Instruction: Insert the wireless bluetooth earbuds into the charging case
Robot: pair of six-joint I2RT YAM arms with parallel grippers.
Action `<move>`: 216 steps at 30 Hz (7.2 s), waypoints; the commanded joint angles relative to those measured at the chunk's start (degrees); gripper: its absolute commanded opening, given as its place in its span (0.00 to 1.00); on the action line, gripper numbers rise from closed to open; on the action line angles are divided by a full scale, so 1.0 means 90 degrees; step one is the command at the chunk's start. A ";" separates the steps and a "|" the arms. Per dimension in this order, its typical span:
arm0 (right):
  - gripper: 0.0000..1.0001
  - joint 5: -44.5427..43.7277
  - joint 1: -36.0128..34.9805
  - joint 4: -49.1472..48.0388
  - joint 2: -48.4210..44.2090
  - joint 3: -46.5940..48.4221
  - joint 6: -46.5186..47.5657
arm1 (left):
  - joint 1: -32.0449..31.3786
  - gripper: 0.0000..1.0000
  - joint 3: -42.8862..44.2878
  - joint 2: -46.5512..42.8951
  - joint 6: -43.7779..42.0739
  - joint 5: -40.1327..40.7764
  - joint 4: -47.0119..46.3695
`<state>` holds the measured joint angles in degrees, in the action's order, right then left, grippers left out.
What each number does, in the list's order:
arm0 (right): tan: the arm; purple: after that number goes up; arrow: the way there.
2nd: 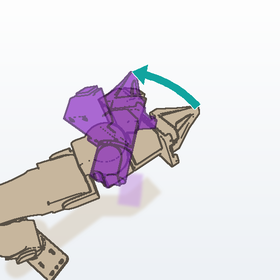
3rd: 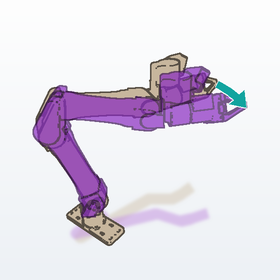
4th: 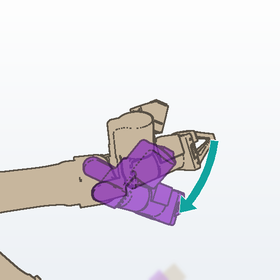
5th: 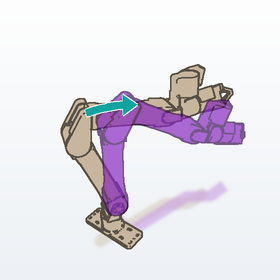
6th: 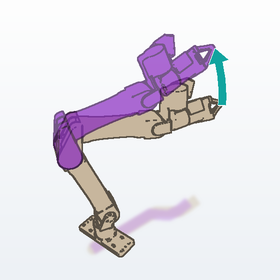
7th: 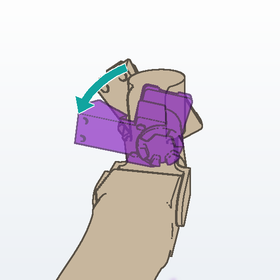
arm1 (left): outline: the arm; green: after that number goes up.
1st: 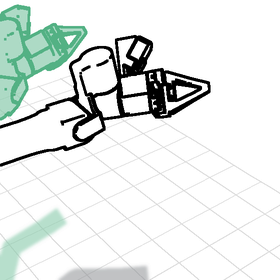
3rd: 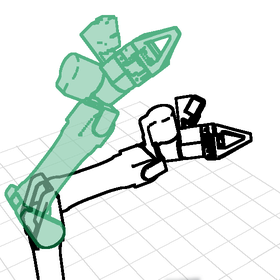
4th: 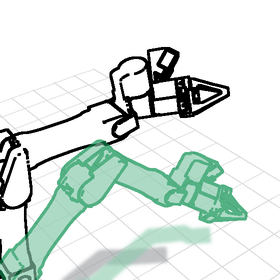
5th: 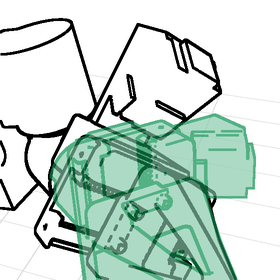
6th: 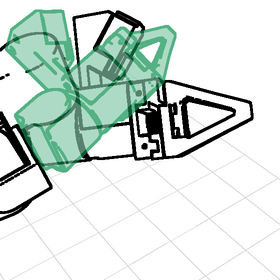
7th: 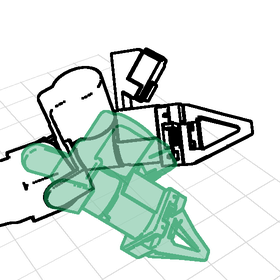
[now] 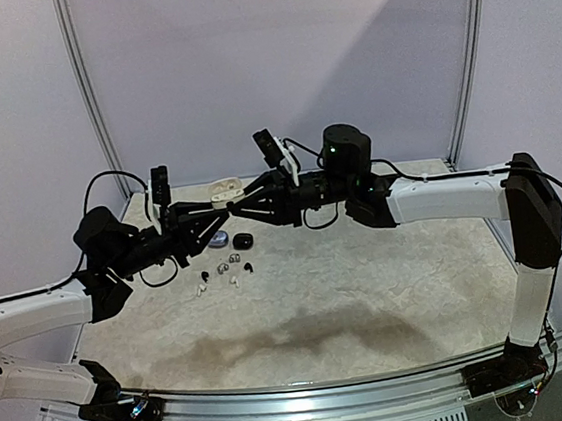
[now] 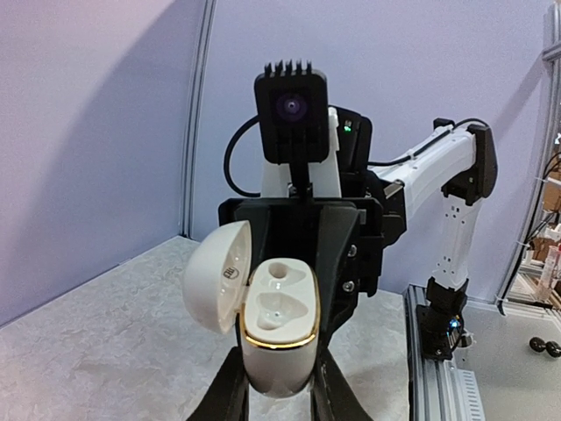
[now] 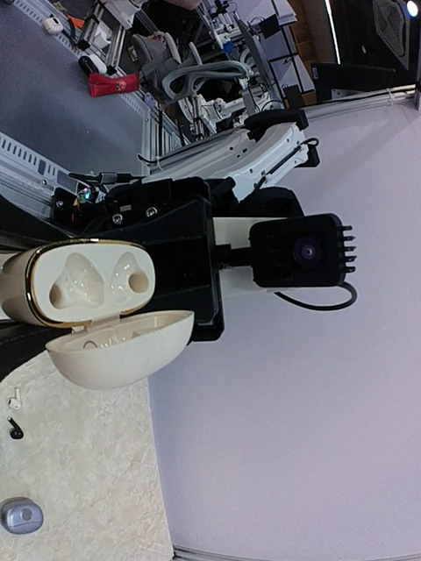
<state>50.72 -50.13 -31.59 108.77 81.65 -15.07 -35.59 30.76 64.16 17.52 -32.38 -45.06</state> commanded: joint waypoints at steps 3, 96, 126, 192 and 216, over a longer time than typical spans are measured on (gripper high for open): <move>0.00 -0.0152 -0.0060 -0.0290 -0.0376 -0.0351 0.0286 | -0.0052 0.46 -0.0066 -0.0129 -0.0492 0.0402 0.0312; 0.00 -0.2015 0.0988 0.1743 -0.0886 -0.1966 0.2962 | 0.0958 0.00 0.3959 0.4712 -0.0260 0.3873 0.9348; 0.00 -0.3990 0.0332 -0.0648 -0.0546 -0.1005 0.1710 | -0.0603 0.00 0.3992 0.1016 -0.2646 0.2628 0.3380; 0.00 -0.4000 -0.0028 -0.0437 -0.1019 -0.1057 0.2325 | -0.0889 0.00 0.3359 0.1385 -0.3666 0.3292 0.3566; 0.00 -0.4168 -0.0035 -0.0475 -0.1060 -0.1064 0.2211 | -0.0889 0.00 0.3389 0.1456 -0.3599 0.3273 0.3971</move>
<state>14.81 -50.19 -34.24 101.80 71.59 5.21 -43.24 61.01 76.14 -14.96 -3.77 -12.14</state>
